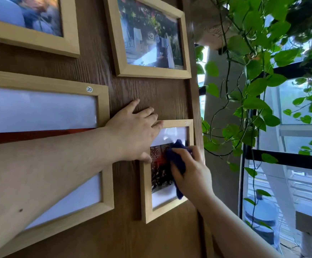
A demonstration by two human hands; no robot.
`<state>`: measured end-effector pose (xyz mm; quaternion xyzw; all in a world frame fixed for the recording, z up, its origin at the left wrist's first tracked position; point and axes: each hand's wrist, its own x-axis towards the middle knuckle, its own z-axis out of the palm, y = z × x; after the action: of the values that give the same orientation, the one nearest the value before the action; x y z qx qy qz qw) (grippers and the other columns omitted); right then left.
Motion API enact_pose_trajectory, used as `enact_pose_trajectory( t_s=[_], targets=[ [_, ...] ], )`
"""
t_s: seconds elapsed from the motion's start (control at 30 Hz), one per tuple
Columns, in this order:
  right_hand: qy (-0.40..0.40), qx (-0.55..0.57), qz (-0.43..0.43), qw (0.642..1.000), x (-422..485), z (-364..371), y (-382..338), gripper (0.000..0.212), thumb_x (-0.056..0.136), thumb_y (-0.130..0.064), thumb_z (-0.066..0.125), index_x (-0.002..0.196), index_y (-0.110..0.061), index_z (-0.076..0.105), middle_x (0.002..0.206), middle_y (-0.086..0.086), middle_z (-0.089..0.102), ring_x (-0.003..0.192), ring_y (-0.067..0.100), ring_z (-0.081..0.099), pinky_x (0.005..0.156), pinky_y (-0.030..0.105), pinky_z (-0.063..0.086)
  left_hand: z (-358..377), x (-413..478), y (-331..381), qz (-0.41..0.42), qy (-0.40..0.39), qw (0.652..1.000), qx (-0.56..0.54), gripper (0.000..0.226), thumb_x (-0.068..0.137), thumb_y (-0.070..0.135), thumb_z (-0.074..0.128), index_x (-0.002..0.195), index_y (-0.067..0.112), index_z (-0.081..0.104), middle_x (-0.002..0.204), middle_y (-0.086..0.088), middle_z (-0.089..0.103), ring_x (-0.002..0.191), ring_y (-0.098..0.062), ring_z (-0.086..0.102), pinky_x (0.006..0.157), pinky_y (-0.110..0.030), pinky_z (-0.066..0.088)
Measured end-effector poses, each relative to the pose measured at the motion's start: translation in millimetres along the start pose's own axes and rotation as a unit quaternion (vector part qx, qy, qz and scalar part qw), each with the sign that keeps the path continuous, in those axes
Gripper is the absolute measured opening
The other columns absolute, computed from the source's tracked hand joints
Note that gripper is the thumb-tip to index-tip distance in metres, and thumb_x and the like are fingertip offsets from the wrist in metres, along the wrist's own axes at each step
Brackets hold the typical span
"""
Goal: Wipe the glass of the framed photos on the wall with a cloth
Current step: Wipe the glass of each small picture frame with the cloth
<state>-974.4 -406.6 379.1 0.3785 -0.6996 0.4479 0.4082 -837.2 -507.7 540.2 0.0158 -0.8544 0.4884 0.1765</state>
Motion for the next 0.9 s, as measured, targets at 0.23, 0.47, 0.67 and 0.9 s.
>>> enact_pose_trajectory(
  t_s=[0.23,0.47,0.67,0.9],
  targets=[
    [-0.046,0.017,-0.106,0.993,-15.8,-1.8,-8.5,0.037,0.083,-0.035,0.061,0.118,-0.025,0.059,0.115,0.003,0.052,0.077,0.018,0.059,0.051,0.029,0.051,-2.3,-1.0,2.0,-0.006,-0.004,1.000,0.014,0.101,0.076,0.073,0.045,0.148,0.014,0.007,0.157,-0.010,0.016,0.145,-0.024,0.007,0.114,-0.060,0.003],
    [-0.002,-0.002,0.067,0.998,-12.1,-1.1,15.2,0.037,0.082,-0.031,0.067,0.117,-0.029,0.059,0.114,-0.005,0.050,0.080,0.019,0.059,0.054,0.034,0.051,1.1,-2.9,0.3,-0.006,0.000,1.000,0.010,0.102,0.076,0.075,0.042,0.147,0.013,0.007,0.157,-0.010,0.017,0.145,-0.022,0.007,0.114,-0.059,0.003],
    [-0.080,0.027,-0.119,0.989,-44.4,7.3,-9.0,0.038,0.084,-0.040,0.060,0.121,-0.030,0.054,0.121,-0.004,0.046,0.082,0.011,0.056,0.057,0.021,0.048,4.7,-2.0,1.2,-0.009,0.017,1.000,0.009,0.102,0.074,0.076,0.042,0.147,0.015,0.008,0.156,-0.009,0.020,0.144,-0.022,0.009,0.114,-0.059,0.004],
    [-0.023,-0.024,0.058,0.998,-41.0,-1.8,37.3,0.038,0.078,-0.030,0.068,0.112,-0.039,0.055,0.108,-0.013,0.048,0.071,0.016,0.059,0.047,0.029,0.047,3.9,-2.0,1.4,-0.012,0.002,1.000,0.007,0.102,0.075,0.076,0.042,0.148,0.015,0.006,0.157,-0.009,0.016,0.145,-0.022,0.006,0.114,-0.059,0.002]
  ],
)
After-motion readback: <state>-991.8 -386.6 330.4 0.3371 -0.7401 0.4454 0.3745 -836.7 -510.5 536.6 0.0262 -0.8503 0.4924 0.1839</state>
